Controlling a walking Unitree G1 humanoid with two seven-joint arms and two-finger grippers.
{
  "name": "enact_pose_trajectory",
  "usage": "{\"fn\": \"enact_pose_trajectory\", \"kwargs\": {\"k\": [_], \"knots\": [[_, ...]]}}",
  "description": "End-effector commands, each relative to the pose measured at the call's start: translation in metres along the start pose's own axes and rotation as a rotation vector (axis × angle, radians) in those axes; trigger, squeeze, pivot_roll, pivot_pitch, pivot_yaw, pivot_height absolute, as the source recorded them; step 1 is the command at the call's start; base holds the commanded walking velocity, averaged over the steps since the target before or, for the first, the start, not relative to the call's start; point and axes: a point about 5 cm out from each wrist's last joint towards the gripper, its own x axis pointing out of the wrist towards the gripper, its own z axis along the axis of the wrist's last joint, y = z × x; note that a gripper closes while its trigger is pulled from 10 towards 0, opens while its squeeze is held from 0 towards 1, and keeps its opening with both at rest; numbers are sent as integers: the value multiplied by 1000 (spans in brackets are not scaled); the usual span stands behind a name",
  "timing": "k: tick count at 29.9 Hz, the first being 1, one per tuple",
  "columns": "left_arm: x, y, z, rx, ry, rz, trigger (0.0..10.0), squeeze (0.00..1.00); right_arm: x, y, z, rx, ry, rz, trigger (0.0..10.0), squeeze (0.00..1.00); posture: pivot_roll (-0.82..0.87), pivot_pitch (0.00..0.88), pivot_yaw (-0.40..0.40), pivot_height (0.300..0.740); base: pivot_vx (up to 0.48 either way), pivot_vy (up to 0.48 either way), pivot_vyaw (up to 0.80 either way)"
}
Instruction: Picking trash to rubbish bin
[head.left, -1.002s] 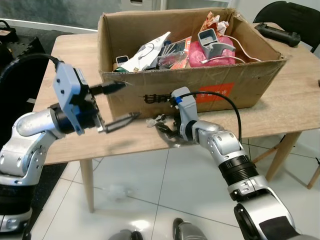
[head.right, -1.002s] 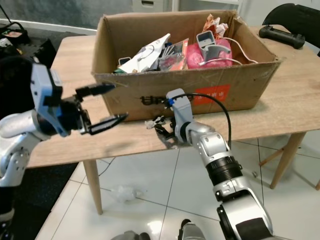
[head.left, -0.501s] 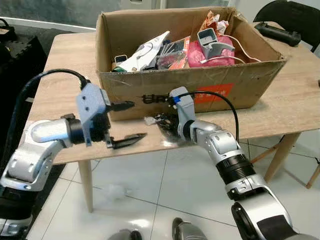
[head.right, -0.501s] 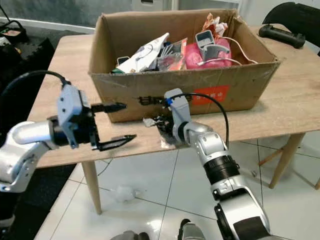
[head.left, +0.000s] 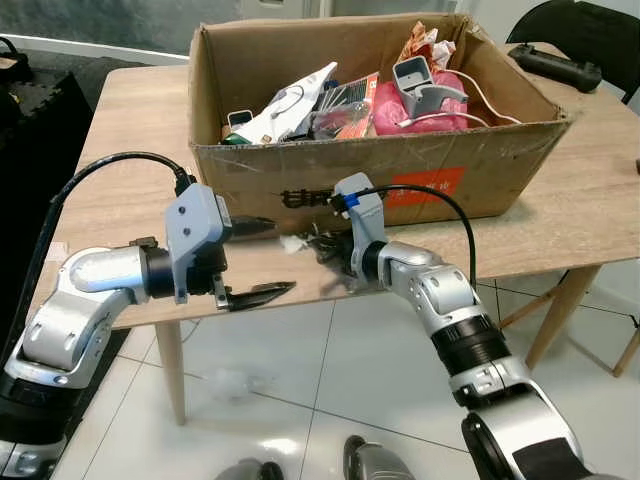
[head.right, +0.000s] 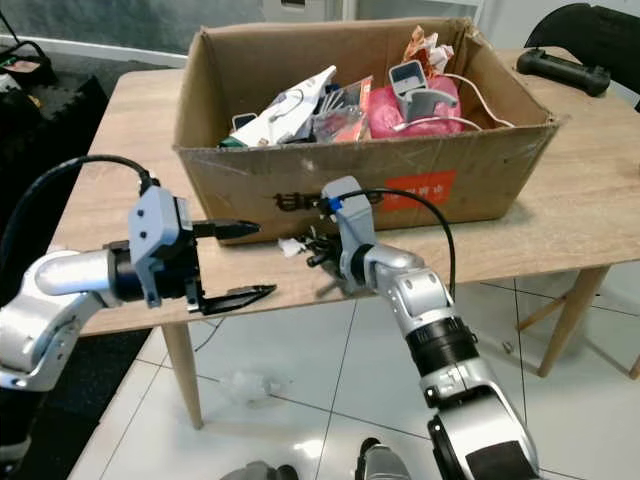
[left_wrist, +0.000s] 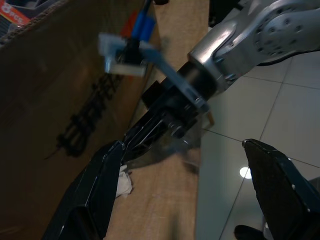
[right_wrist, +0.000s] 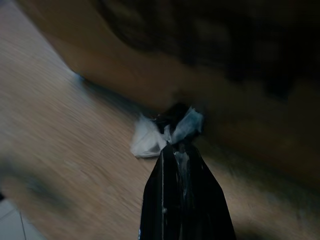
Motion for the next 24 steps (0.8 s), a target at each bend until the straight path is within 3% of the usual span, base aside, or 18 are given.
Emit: {"fn": "enact_pose_trajectory", "kwargs": {"k": [1,7,14,16,18,19,20,21,23,24], "knots": [[-2,5,1,21,0,25,10000,0,-7,1,8,0,-68,25,0,0,-51,174,15,740,0,0,0],[-4,15,4,49,-13,93,10000,0,-23,8,19,-5,-161,103,0,0,-60,167,17,740,0,0,0],[-4,27,8,70,-38,161,10000,0,-56,30,59,-14,-406,326,0,0,-76,156,27,740,0,0,0],[-4,28,8,71,-43,162,10000,0,-59,32,61,-20,-414,337,0,0,-76,156,27,740,0,0,0],[-4,28,9,74,-47,157,10000,0,-58,30,57,-67,-352,304,0,0,-76,156,27,740,0,0,0],[-3,27,9,73,-51,149,10000,0,-54,25,51,-88,-295,250,3294,0,-75,154,29,740,0,0,0],[-3,26,9,72,-53,144,10000,0,-52,21,48,-101,-257,212,3294,0,-75,154,29,740,0,0,0],[-2,25,9,71,-54,139,10000,0,-50,18,45,-77,-230,181,10000,0,-75,154,29,740,0,0,0],[-2,25,9,70,-55,135,10000,0,-49,16,43,-57,-217,167,10000,0,-75,154,29,740,0,0,0],[-2,22,8,65,-56,120,10000,0,-46,7,31,-92,-117,99,10000,1000,-70,158,28,740,0,0,0]]}}
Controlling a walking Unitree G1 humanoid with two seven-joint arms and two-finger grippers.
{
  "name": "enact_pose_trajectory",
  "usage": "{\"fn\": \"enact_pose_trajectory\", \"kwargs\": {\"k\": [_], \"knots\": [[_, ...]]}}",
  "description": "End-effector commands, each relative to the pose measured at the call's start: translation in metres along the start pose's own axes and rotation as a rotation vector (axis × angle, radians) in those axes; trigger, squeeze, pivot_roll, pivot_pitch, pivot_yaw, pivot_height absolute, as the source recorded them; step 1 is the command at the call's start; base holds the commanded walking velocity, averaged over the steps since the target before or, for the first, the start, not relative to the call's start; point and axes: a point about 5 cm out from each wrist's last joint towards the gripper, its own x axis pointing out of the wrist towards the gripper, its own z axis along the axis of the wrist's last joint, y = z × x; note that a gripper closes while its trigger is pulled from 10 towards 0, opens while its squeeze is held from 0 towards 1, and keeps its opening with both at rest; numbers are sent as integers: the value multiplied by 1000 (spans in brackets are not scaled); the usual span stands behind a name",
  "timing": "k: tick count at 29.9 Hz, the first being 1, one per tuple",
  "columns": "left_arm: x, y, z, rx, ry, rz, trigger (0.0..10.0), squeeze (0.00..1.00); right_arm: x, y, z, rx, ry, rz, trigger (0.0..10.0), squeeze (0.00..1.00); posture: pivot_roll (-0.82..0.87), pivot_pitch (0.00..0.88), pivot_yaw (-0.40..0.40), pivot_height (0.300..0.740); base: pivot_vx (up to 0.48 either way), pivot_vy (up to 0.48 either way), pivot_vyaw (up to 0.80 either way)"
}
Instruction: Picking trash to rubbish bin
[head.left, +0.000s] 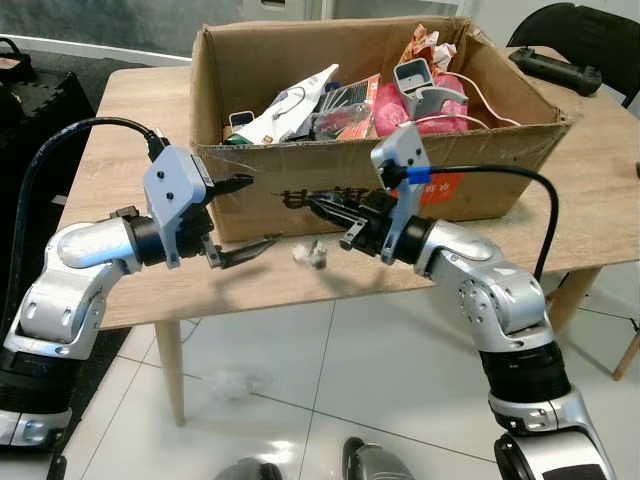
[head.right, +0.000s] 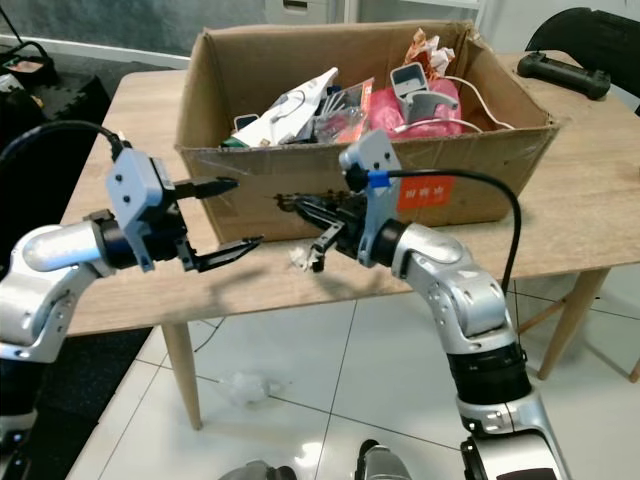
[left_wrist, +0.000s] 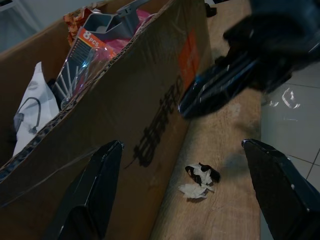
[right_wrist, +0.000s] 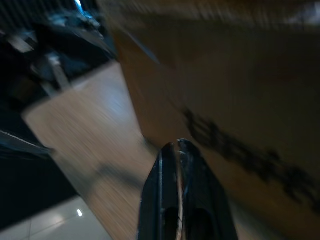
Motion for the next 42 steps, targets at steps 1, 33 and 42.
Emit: {"fn": "enact_pose_trajectory", "kwargs": {"k": [1,33,42], "knots": [[2,-7,-1,-16,-12,-36,10000,0,-2,-7,-18,-15,130,-60,10000,1000,-70,158,28,740,0,0,0],[-4,-16,-1,-18,32,-85,10000,0,15,-12,-65,80,45,-93,10000,0,-32,232,52,740,0,0,0],[-9,-18,2,-21,42,-93,10000,0,22,-5,-77,124,47,-78,10000,0,-12,264,54,740,0,0,0]]}}
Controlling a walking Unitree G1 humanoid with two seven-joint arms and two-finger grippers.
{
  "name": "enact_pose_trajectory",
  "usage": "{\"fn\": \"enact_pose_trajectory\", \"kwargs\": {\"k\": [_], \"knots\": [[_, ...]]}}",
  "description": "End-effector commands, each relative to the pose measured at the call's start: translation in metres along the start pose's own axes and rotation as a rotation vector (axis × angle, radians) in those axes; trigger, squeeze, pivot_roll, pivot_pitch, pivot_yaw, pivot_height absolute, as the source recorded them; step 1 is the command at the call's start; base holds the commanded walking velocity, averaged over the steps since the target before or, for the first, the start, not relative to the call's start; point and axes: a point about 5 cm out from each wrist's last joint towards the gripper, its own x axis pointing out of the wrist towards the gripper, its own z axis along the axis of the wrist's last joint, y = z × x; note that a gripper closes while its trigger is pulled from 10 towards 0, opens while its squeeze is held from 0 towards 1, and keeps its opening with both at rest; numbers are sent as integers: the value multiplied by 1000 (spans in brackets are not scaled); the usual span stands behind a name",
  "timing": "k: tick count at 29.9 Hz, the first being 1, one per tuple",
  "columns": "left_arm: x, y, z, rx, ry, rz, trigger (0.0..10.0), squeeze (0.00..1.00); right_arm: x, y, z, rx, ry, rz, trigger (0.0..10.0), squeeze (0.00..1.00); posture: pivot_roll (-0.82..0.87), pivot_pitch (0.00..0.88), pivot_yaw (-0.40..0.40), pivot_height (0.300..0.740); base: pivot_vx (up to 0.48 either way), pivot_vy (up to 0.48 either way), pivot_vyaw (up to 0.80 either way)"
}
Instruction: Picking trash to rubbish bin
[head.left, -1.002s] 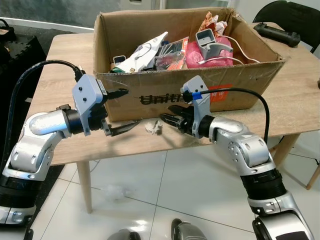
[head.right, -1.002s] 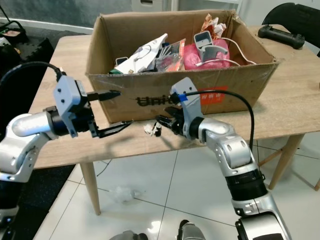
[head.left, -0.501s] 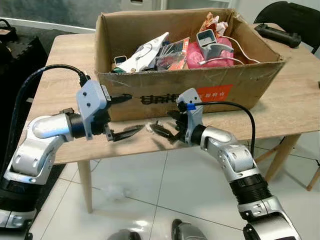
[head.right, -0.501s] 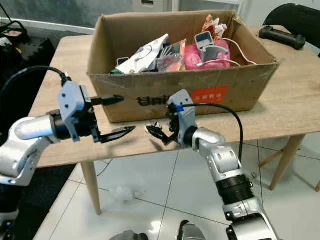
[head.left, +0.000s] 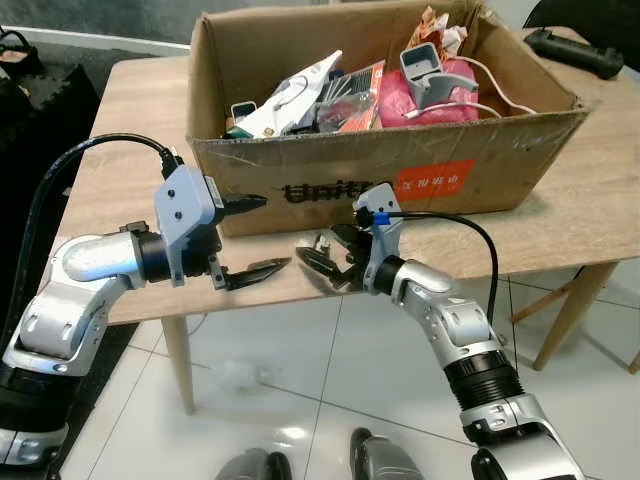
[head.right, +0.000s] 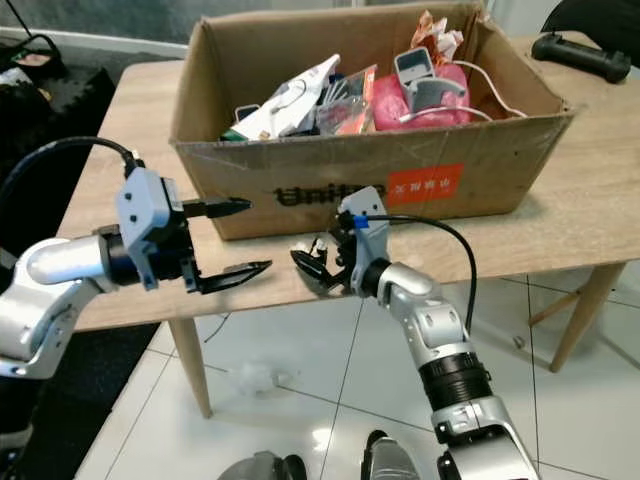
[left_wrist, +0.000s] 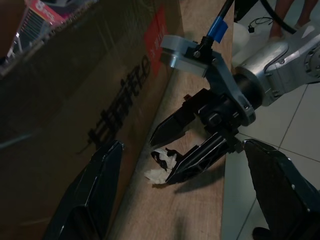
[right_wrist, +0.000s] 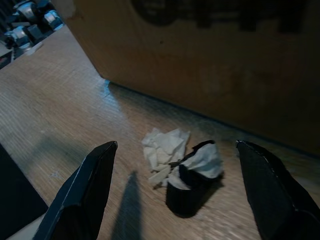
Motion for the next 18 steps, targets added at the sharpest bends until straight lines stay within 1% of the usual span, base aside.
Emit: {"fn": "enact_pose_trajectory", "kwargs": {"k": [1,3,5,6,7,9,18], "knots": [[-8,0,2,10,21,-5,10000,0,1,4,-5,1,10,15,10000,0,-12,264,54,740,0,0,0],[-8,-1,3,9,23,-5,10000,0,3,5,-11,-4,29,14,10000,0,-10,270,51,740,0,0,0],[-9,-2,3,8,23,-4,10000,0,3,5,-12,-4,33,14,10000,0,-10,270,51,740,0,0,0],[-9,-2,3,8,22,-2,10000,0,4,5,-14,-4,44,11,2980,0,-11,271,49,740,0,0,0],[-9,-2,4,7,21,0,10000,0,3,6,-17,2,53,18,0,0,-12,272,48,740,0,0,0],[-8,-2,4,6,16,2,10000,0,2,7,-21,2,64,32,0,0,-13,274,47,740,0,0,0],[-8,-4,7,4,6,-1,10000,0,2,8,-23,3,67,33,0,0,-15,275,48,740,0,0,0]]}}
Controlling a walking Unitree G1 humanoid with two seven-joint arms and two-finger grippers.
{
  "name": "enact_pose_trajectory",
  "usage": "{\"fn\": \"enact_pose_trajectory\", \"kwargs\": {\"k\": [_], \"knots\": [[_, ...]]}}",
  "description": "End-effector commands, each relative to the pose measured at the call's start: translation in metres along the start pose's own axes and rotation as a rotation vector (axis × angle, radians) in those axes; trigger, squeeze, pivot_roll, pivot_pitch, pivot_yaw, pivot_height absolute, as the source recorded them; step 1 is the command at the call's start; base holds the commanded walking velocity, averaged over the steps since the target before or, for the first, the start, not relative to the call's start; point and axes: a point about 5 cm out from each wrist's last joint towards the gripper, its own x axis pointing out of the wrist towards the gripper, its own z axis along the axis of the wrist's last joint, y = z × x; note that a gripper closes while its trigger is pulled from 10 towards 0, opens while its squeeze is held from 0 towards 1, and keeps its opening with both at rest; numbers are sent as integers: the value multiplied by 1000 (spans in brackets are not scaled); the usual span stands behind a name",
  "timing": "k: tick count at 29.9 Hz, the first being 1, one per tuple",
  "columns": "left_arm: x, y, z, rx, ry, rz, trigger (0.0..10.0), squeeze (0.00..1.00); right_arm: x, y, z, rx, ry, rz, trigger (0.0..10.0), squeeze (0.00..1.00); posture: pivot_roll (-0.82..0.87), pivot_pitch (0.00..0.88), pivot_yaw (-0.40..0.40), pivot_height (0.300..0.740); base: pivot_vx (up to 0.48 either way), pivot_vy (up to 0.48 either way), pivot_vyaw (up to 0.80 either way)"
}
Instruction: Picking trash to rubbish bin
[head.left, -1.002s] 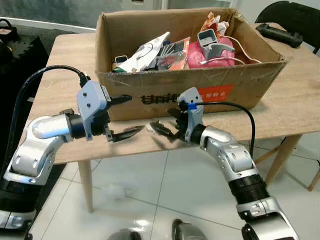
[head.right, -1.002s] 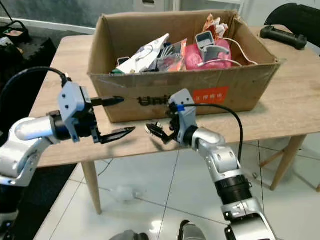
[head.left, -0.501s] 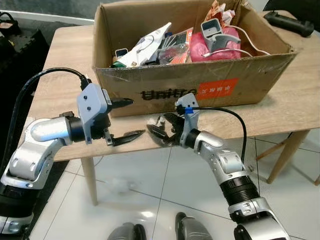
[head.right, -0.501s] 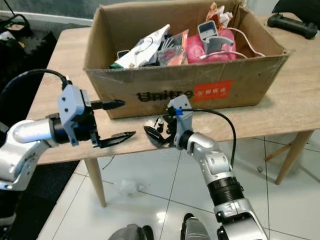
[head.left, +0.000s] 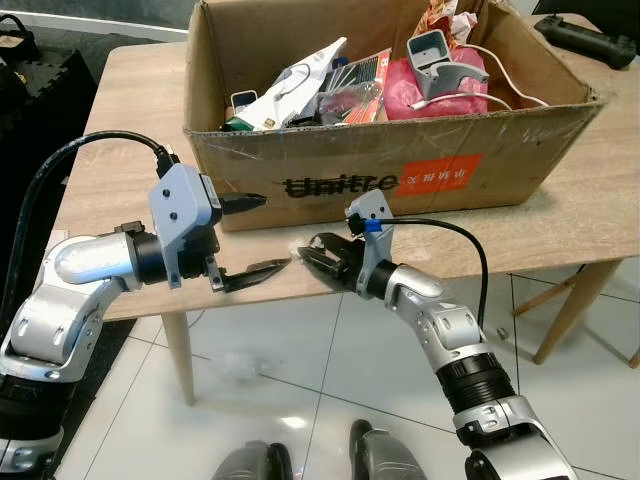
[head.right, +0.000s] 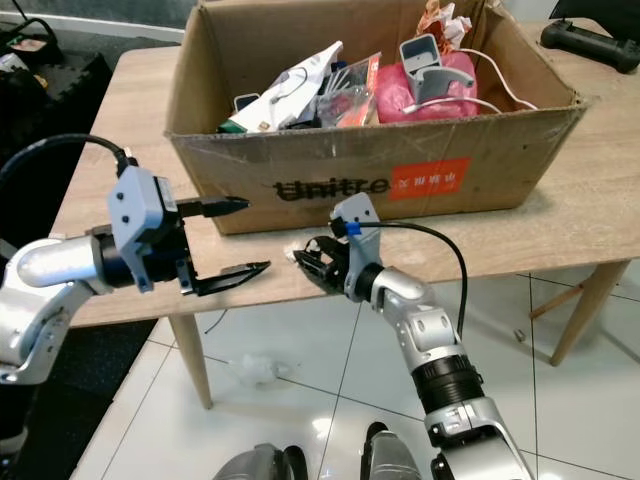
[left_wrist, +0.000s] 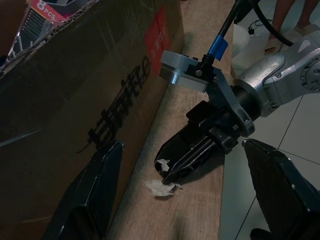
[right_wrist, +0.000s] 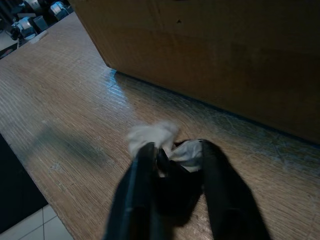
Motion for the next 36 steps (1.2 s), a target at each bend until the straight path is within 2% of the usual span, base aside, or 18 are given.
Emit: {"fn": "enact_pose_trajectory", "kwargs": {"k": [1,16,20,21,23,24,29,35,36], "knots": [[-5,-3,1,-6,12,-8,10000,0,-2,3,-18,33,60,4,0,0,-15,275,48,740,0,0,0],[-2,0,5,-1,-13,-3,10000,0,-3,0,-13,28,32,-5,0,0,-22,258,53,740,0,0,0],[0,1,7,1,-35,0,10000,0,-5,-2,-1,41,-47,7,0,0,-26,246,51,740,0,0,0],[2,2,9,2,-53,3,10000,0,-8,-1,10,54,-118,25,0,0,-27,242,51,740,0,0,0],[2,2,9,2,-53,3,10000,0,-8,-1,10,54,-118,25,0,0,-27,242,51,740,0,0,0],[3,3,11,3,-68,5,10000,0,-12,-1,20,63,-179,34,0,0,-30,237,50,740,0,0,0],[9,5,17,2,-123,14,10000,0,-23,-5,38,45,-270,27,0,0,-44,219,50,740,0,0,0],[10,10,19,14,-135,36,10000,0,-28,1,50,44,-338,83,0,0,-48,206,52,740,0,0,0],[9,15,21,27,-141,65,10000,0,-32,6,61,58,-394,130,0,0,-48,195,52,740,0,0,0]]}}
